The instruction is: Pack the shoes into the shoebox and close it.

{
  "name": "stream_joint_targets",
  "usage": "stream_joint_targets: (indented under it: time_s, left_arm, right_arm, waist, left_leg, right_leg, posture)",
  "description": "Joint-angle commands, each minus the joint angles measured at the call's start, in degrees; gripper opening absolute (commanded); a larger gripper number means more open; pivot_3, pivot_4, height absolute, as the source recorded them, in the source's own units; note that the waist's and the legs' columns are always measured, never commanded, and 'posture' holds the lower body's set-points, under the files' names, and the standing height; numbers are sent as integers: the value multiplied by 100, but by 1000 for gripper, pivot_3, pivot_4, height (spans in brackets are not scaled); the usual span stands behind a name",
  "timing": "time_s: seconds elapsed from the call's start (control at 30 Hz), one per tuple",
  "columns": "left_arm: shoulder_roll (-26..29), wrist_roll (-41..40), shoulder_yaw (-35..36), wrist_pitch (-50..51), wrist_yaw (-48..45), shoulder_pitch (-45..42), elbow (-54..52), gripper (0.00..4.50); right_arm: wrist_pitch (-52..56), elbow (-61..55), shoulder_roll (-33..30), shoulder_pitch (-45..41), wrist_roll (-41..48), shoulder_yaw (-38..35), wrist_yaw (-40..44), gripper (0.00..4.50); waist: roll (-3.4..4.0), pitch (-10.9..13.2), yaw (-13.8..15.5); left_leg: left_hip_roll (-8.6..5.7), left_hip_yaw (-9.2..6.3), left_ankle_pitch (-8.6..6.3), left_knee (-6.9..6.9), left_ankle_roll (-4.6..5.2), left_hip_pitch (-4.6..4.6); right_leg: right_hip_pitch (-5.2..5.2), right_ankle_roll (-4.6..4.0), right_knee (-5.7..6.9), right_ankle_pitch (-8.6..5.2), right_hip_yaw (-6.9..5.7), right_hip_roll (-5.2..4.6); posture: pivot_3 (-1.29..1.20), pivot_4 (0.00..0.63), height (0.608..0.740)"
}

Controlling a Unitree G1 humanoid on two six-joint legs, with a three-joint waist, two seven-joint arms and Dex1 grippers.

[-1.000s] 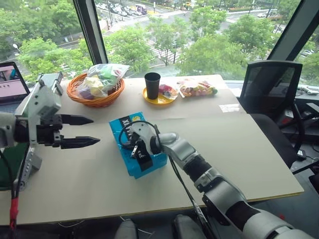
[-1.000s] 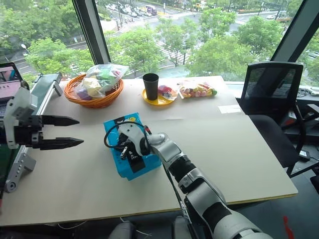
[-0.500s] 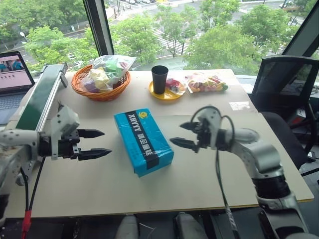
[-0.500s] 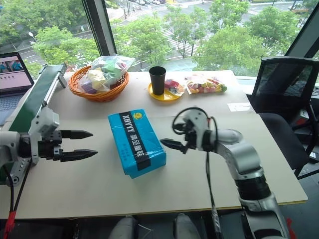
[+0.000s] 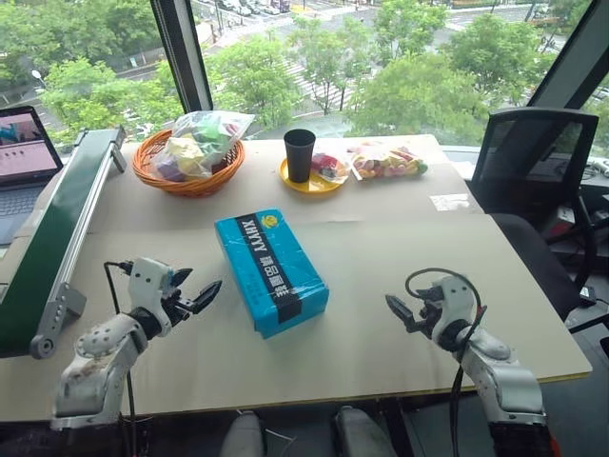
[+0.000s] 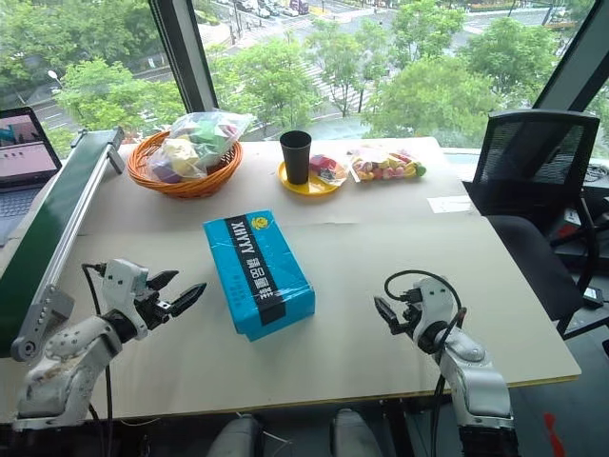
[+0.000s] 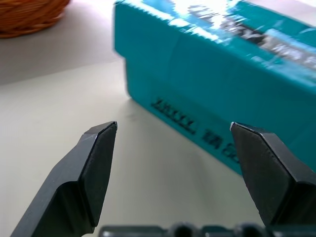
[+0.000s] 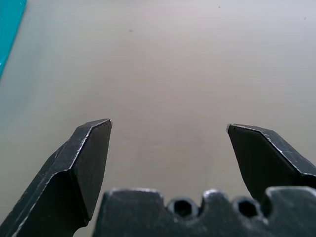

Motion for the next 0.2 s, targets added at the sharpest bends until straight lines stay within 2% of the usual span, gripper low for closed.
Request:
stream_joint_targets:
  time_s: [0.03, 0.2]
  left_arm:
    - [-326, 526, -292, -720, 445, 230, 246, 3929]
    - [-733, 546, -480, -1021, 555, 473, 240, 3929]
  right_arm:
    - [-605, 161, 142, 79, -323, 141, -331, 4427]
    - [-871, 304, 207, 84, -445, 203, -486, 4427]
  waist:
    - [0, 0, 16]
    - [0, 0, 62]
  left_leg:
    - [0, 0, 0, -1, 0, -1]
    - [-2, 1, 0, 1, -1, -15]
  right_leg:
    - [0, 0, 0, 0, 0, 0]
    - [-6, 1, -5, 1, 0, -4]
  posture:
    - [0, 150, 740]
    - [0, 150, 740]
